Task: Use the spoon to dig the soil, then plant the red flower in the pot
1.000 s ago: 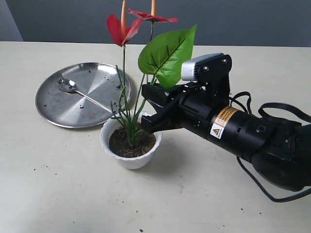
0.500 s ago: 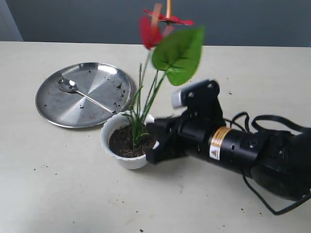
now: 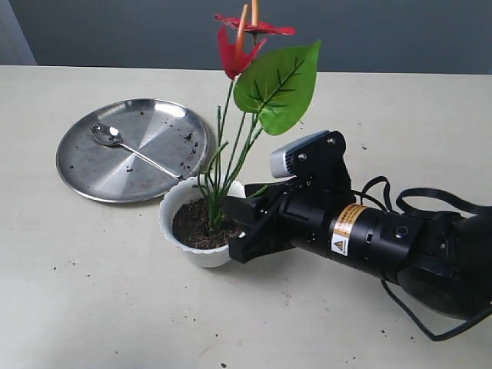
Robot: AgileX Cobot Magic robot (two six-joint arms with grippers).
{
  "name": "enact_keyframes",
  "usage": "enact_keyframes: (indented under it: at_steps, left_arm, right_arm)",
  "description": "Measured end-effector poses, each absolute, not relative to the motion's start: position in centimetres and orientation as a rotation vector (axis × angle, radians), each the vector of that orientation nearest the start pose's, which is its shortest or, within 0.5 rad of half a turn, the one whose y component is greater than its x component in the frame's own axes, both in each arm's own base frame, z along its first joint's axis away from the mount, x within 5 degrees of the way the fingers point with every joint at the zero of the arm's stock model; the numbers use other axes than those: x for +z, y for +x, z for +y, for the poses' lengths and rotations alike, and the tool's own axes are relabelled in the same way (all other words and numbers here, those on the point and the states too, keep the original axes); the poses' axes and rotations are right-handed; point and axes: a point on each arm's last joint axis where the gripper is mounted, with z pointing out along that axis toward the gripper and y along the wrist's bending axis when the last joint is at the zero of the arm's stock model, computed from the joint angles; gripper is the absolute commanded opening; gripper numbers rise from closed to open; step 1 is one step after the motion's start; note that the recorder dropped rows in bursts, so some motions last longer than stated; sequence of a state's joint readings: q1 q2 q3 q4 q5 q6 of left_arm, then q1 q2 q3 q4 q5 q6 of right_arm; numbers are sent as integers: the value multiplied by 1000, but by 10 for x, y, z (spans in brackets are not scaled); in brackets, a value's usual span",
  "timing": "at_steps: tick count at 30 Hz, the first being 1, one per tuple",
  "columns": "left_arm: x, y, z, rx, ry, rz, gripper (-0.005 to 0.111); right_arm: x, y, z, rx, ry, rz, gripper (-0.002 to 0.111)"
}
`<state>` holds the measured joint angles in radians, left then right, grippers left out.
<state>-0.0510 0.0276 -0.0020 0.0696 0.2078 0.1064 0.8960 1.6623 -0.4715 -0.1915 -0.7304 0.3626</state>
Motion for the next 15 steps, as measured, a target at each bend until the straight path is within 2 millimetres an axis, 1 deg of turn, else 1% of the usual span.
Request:
enact_keyframes:
  at_steps: [9,11,15]
  left_arm:
    - [193,58,-2,104,183,1708,0]
    - [193,58,-2,104,183,1708,0]
    - [193,58,-2,104,183,1708,0]
  right_arm:
    - [153,166,226,847,-761,1897,41]
    - [155,166,227,854,-758,1885,43]
    - [155,166,227,860,-756,1875,50]
